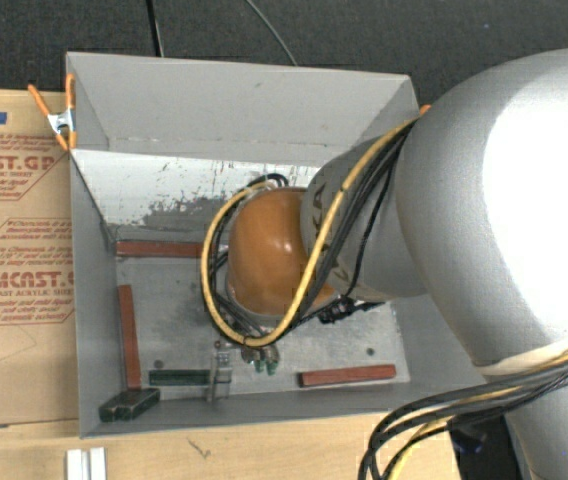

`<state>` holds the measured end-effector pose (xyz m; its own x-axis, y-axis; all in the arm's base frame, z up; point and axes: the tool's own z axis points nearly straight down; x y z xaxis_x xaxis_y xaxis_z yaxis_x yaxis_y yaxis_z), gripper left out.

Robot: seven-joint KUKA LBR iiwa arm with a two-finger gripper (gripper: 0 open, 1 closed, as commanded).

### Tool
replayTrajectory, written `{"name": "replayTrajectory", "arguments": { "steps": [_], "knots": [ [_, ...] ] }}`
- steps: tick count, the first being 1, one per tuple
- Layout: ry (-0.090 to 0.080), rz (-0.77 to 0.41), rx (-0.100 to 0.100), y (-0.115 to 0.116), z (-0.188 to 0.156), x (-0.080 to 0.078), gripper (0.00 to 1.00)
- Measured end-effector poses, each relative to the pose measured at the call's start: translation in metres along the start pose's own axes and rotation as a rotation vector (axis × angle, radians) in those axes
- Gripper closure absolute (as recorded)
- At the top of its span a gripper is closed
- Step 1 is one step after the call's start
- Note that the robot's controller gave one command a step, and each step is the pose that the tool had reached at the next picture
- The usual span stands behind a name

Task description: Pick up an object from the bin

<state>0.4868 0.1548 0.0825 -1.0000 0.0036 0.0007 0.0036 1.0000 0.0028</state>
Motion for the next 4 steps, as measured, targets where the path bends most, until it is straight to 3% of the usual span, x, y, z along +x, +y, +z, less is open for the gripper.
{"name": "replayTrajectory", "arguments": {
  "steps": [1,2,3,4],
  "knots": [
    [0.003,-0.026,0.003,-0.006,0.003,0.001,0.0],
    [0.0,-0.024,0.001,-0.019,-0.006,-0.025,0.0],
    [-0.002,-0.139,0.0,0.071,0.012,-0.004,1.0],
    [-0.002,-0.139,0.0,0.071,0.012,-0.004,1.0]
  ]
}}
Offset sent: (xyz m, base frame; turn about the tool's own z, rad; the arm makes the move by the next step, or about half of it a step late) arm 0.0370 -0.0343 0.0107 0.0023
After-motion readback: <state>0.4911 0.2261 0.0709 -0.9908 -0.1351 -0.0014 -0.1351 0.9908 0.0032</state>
